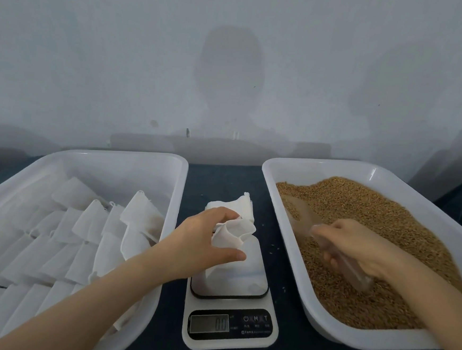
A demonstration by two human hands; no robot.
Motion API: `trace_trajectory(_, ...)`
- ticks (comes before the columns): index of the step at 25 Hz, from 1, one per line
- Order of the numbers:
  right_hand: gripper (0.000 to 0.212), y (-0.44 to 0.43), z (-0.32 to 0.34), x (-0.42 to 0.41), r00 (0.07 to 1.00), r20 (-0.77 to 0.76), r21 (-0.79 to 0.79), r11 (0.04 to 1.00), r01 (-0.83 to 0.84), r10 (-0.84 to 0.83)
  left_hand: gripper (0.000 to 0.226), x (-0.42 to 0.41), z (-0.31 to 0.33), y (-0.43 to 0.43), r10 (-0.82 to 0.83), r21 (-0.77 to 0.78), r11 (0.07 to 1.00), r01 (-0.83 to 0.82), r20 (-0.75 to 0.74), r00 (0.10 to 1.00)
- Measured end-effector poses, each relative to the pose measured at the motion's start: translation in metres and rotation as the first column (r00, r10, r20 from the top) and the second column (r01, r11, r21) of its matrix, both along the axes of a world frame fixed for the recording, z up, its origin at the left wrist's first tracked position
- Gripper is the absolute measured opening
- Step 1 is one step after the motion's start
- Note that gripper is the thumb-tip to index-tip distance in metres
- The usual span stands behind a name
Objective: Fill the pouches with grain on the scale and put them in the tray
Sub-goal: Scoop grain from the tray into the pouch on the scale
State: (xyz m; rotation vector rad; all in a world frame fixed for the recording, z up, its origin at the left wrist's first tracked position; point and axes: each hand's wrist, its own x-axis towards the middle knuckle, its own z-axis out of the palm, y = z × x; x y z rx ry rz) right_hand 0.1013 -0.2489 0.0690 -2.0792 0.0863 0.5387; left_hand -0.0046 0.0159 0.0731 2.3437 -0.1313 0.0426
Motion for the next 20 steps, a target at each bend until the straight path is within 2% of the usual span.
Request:
trace_trajectory(2, 0.029, -0.002, 0.003, -0.001, 0.999, 0.044, -0.021, 1.000, 0.002, -0.001, 0.052, 0.000, 0.001, 0.000, -0.003, 0.003, 1.000, 0.003, -0.003, 1.000)
trace_trajectory(5, 0.026, -0.011, 0.012, -0.008, 0.980, 0.183, -0.185, 0.982, -0.043, 0.077, 0.050, 0.000, 0.002, -0.001, -0.015, -0.002, 1.000, 0.015, -0.014, 1.000)
trace_trajectory(7, 0.023, -0.019, 0.021, -0.015, 0.948, 0.289, -0.281, 0.959, -0.047, 0.131, 0.053, 0.001, 0.000, 0.000, -0.021, -0.003, 1.000, 0.021, -0.018, 1.000)
trace_trajectory(11, 0.018, -0.030, 0.052, -0.033, 0.858, 0.459, -0.374, 0.926, -0.049, 0.231, 0.063, 0.003, -0.002, 0.001, -0.023, 0.007, 1.000, 0.024, -0.051, 0.998)
trace_trajectory(14, 0.021, -0.031, 0.079, -0.048, 0.820, 0.489, -0.413, 0.907, -0.082, 0.297, 0.059, 0.004, -0.002, 0.000, -0.033, -0.006, 0.999, 0.033, -0.057, 0.998)
trace_trajectory(20, 0.035, -0.013, 0.103, -0.068, 0.764, 0.422, -0.504, 0.827, -0.251, 0.489, 0.062, 0.005, -0.002, 0.001, -0.015, -0.005, 1.000, 0.015, -0.021, 1.000)
